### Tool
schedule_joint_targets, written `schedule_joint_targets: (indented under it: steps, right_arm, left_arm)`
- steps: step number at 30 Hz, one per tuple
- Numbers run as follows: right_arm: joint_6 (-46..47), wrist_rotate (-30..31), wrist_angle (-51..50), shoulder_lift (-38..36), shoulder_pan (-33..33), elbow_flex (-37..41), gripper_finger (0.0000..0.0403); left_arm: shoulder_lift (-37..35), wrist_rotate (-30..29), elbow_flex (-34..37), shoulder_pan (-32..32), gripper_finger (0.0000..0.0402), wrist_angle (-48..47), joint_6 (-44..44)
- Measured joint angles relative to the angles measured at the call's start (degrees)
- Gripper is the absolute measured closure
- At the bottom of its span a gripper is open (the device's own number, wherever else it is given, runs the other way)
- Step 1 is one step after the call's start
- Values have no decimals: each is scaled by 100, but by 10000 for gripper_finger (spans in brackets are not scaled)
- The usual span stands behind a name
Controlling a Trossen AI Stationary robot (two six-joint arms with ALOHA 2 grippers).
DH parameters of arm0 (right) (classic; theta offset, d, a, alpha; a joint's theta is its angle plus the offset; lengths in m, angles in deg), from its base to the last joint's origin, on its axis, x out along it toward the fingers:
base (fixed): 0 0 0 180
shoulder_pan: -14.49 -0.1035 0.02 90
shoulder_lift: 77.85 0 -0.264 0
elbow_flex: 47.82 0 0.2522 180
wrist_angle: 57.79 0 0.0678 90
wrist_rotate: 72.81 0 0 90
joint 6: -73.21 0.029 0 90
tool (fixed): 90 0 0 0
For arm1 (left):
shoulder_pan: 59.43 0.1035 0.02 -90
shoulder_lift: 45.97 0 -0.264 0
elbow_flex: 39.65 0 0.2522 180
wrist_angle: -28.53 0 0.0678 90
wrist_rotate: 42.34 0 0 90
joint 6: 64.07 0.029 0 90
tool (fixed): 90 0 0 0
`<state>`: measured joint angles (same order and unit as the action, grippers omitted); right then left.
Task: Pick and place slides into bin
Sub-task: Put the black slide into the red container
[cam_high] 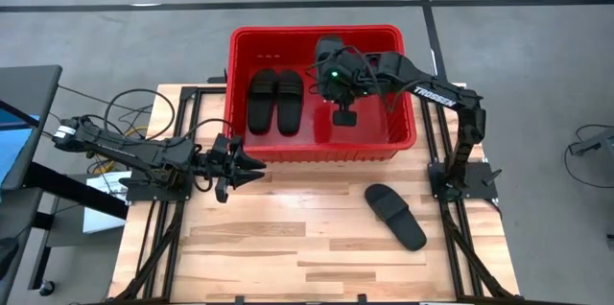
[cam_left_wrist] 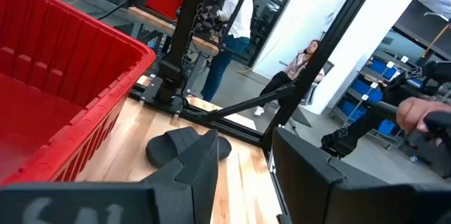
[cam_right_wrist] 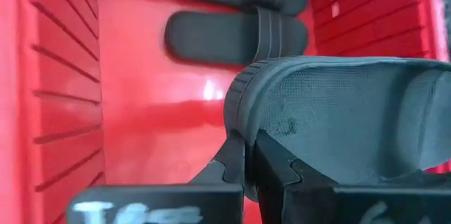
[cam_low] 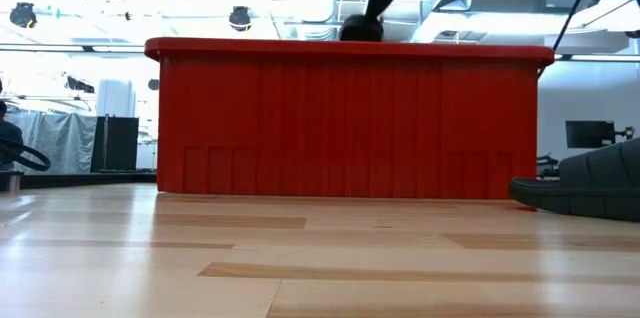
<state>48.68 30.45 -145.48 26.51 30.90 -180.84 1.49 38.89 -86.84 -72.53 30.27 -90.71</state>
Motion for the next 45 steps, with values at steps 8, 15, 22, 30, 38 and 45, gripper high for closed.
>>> schedule_joint_targets:
  steps: [8,15,22,30,38,45]
  right_arm:
    - [-218,-66,434,0,179,861,403]
    - [-291,-142,986,-2,260,1527,403]
    - [-358,-161,1382,2,358,2034,403]
    - [-393,-195,1788,0,404,2385,403]
    - [-402,-192,2043,0,410,2617,403]
    - [-398,-189,2105,-2,437,2918,403]
  left_arm:
    - [0,-114,0,1,276,2,-52]
    - [0,-114,0,2,276,21,-84]
    - [0,-114,0,2,276,24,-95]
    - [0,-114,0,2,276,24,-109]
    - [0,-174,0,1,276,28,-130]
    - [0,-247,0,2,276,28,-150]
